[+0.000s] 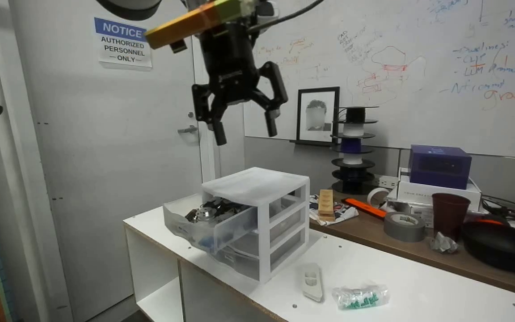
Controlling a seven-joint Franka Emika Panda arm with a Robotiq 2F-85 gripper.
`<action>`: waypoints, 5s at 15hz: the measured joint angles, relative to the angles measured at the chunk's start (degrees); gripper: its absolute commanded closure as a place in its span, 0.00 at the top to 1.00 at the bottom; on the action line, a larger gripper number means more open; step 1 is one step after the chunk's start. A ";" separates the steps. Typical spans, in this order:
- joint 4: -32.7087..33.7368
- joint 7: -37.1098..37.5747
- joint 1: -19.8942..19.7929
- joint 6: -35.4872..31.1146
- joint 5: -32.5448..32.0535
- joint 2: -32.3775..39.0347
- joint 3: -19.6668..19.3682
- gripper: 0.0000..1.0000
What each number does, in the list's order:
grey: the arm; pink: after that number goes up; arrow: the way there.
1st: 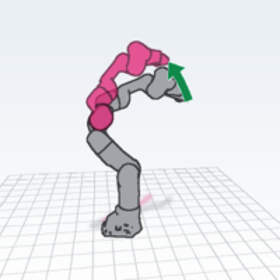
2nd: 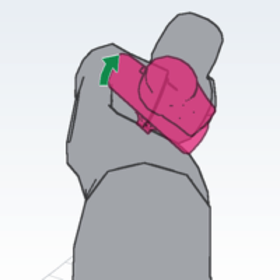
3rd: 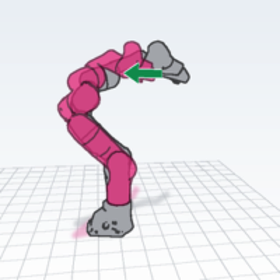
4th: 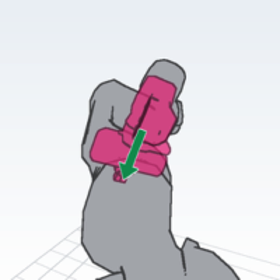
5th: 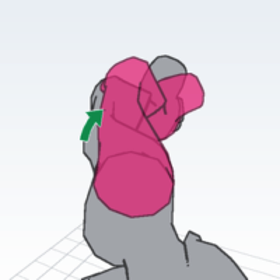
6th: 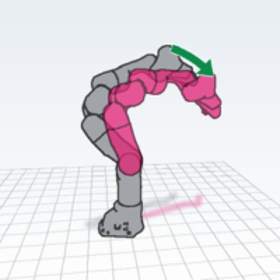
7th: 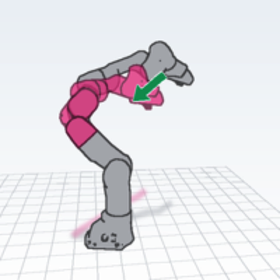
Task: Pick up the objects from the table, put them in the drawer and close the drawer.
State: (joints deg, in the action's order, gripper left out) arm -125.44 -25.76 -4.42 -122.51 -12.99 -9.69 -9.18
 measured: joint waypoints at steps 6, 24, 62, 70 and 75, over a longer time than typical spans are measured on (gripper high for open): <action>11.52 -19.31 -3.23 -3.65 11.78 18.38 -2.76 1.00; 17.61 -37.10 -12.80 -16.27 9.87 37.45 0.94 1.00; 32.04 22.35 -13.59 -7.96 15.89 49.47 -0.20 1.00; 34.26 24.04 -13.35 -6.99 15.51 52.73 -1.08 0.56; 35.78 24.05 -13.80 -2.62 15.57 52.68 -1.39 0.16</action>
State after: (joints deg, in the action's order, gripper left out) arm -89.66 -1.71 -18.22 -125.13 2.58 42.99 -10.56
